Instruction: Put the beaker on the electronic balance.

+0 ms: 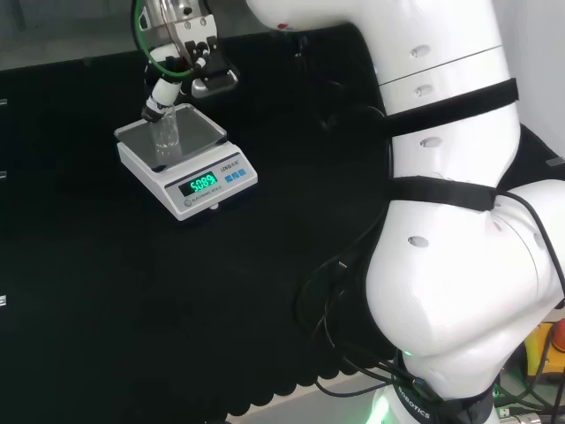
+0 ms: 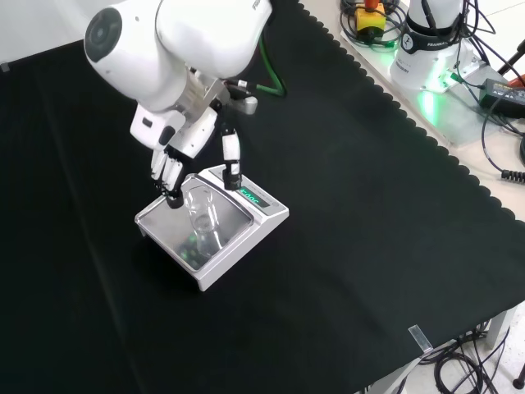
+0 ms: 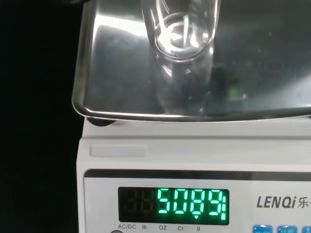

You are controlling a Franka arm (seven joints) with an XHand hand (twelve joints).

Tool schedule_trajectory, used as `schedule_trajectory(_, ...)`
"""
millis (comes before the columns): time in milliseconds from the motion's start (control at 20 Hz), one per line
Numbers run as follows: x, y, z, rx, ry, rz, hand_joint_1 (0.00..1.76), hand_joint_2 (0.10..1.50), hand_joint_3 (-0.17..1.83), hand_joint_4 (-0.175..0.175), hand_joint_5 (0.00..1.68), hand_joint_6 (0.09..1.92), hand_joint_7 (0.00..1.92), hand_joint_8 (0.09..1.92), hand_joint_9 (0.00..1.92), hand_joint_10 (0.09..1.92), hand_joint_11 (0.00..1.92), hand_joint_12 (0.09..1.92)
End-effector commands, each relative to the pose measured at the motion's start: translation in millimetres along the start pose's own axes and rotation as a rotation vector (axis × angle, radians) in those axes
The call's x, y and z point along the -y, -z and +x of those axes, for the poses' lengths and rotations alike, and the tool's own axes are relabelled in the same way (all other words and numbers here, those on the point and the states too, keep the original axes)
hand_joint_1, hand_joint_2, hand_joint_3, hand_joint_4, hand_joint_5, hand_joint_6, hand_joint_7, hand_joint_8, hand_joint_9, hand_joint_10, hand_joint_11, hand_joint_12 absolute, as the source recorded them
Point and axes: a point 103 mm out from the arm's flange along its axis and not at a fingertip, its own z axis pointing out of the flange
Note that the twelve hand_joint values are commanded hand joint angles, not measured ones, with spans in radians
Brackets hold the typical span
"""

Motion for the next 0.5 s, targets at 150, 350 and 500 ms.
schedule_trajectory(150,26.6,24.5,3.9,-0.033,-0.001,-0.04,0.61,0.86,-0.17,-0.175,0.17,0.09,0.0,0.55,0.04,0.97,0.46,1.42)
schedule_trajectory(350,39.6,37.4,2.6,-0.055,-0.011,-0.075,0.59,0.85,-0.17,-0.175,0.16,0.09,0.0,0.52,0.04,0.98,0.46,1.43)
schedule_trajectory(500,44.2,43.1,-0.4,-0.075,-0.019,-0.081,0.58,0.85,-0.17,-0.175,0.16,0.09,0.0,0.51,0.03,0.98,0.46,1.43)
